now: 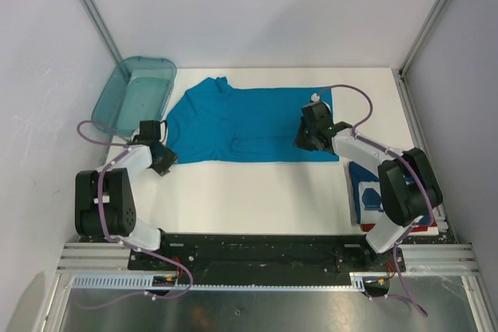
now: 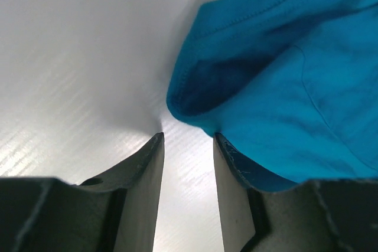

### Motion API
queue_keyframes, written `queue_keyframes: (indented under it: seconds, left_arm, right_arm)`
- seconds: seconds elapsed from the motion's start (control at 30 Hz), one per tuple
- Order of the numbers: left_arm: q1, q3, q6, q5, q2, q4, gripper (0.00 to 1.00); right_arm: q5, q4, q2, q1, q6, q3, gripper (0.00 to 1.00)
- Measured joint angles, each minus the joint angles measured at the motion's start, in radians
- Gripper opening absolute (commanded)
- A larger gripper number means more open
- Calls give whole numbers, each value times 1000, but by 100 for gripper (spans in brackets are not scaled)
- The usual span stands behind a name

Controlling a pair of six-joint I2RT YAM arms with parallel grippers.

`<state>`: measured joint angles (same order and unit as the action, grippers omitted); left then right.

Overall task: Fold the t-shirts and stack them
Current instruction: Fold the flattened tshirt in 1/3 of the way

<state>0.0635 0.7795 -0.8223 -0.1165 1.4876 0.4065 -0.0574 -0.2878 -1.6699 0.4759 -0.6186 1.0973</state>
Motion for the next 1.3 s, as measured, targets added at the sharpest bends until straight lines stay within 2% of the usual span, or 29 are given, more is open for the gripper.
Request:
queue_keyframes:
  seconds: [0.37, 0.6, 0.77, 0.9, 1.1, 1.3]
  left_arm:
    - [40, 31, 3, -13, 64, -61, 44]
    - [43, 48, 19, -15, 90, -86, 35]
    - [45, 55, 27, -25, 102, -92, 27]
    - [45, 57, 37, -31, 105, -92, 24]
    - [45, 55, 43, -26, 98, -92, 35]
    - [46, 25, 47, -3, 13, -90, 39]
  right_arm:
    - [11, 0, 148, -77, -2, -170, 18]
    - [11, 0, 187, -109, 1, -234, 20]
    - [5, -9, 194, -135, 9, -266, 34]
    - [-22, -31, 214, -161, 17, -271, 40]
    - [-54, -45, 223, -217, 28, -271, 42]
    - [-71, -48, 210, -271, 36, -271, 42]
